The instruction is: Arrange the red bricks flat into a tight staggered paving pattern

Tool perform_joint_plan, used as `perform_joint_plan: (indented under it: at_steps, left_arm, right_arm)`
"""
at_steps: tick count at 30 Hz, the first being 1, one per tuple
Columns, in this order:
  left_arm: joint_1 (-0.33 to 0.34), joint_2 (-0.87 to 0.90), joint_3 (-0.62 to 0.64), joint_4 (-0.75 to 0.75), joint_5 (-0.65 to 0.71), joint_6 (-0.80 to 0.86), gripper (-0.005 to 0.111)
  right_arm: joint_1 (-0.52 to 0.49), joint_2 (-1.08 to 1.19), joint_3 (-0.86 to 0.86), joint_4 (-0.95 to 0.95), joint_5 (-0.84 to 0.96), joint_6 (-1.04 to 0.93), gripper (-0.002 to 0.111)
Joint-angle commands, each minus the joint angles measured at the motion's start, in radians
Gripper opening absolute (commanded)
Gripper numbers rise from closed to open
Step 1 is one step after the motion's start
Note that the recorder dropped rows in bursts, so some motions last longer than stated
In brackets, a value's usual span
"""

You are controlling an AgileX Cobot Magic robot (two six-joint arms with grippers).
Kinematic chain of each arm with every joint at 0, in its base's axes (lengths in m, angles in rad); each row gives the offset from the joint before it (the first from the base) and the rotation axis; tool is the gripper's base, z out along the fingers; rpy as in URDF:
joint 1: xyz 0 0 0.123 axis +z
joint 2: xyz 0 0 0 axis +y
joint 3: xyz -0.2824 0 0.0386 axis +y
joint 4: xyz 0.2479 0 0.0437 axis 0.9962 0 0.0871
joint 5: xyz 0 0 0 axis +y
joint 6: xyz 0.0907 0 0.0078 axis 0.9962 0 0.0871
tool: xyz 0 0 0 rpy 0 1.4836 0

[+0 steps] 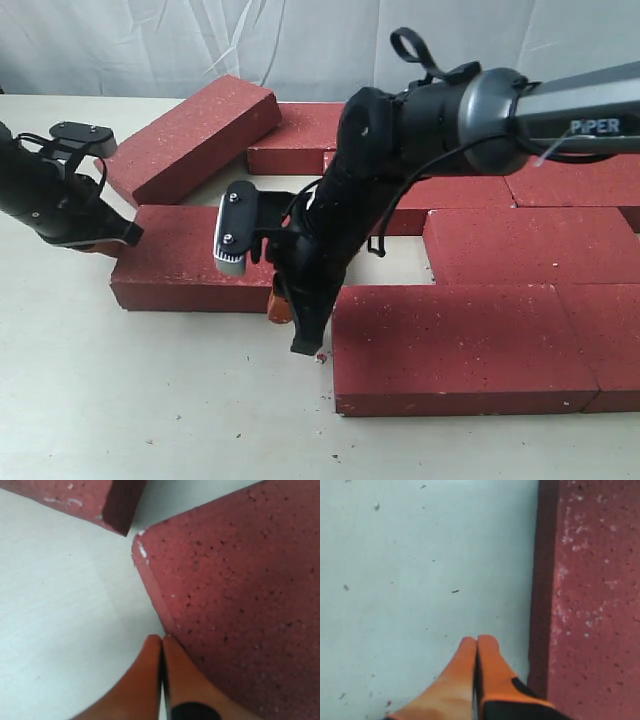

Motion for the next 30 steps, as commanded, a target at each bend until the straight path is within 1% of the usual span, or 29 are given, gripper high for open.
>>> perform_joint_plan:
  at_steps: [1,5,8,11,14,21,23,27,30]
  left_arm:
    - [0.0,-0.007,0.003,0.021,0.027,-0.001,0.0]
    - [0.0,-0.007,0.003,0.033,0.027,-0.001,0.0]
    - [0.0,-0.007,0.003,0.04,0.027,-0.001,0.0]
    - [0.0,-0.007,0.003,0.033,0.027,-0.001,0.0]
    - [0.0,-0.007,0.003,0.033,0.02,-0.001,0.0]
    - [0.0,-0.007,0.003,-0.003,-0.018,-0.001,0.0]
    - [0.0,-0.007,0.003,-0.003,-0.018,-0.001,0.0]
    - [0.0,-0.007,0.003,-0.022,-0.014,-0.001,0.0]
    - [-0.002,-0.007,0.003,-0.041,-0.014,-0.001,0.0]
  right_arm:
    - [0.003,0.049,-0.04,-0.079,-0.079,0.105,-0.001]
    - [0.003,0.06,-0.046,-0.215,-0.074,0.211,-0.001]
    - [0.003,0.06,-0.046,-0.27,-0.09,0.264,-0.001]
    - [0.003,0.06,-0.05,-0.263,-0.1,0.271,-0.001]
    - [0.003,0.06,-0.05,-0.256,-0.07,0.271,-0.001]
    - [0.009,-0.004,-0.113,-0.192,0.148,0.304,-0.001]
    - [0.009,-0.03,-0.113,-0.195,0.177,0.307,-0.001]
    - [-0.03,-0.066,-0.113,-0.215,0.186,0.362,-0.001]
    - [-0.09,-0.078,-0.103,-0.227,0.162,0.383,-0.001]
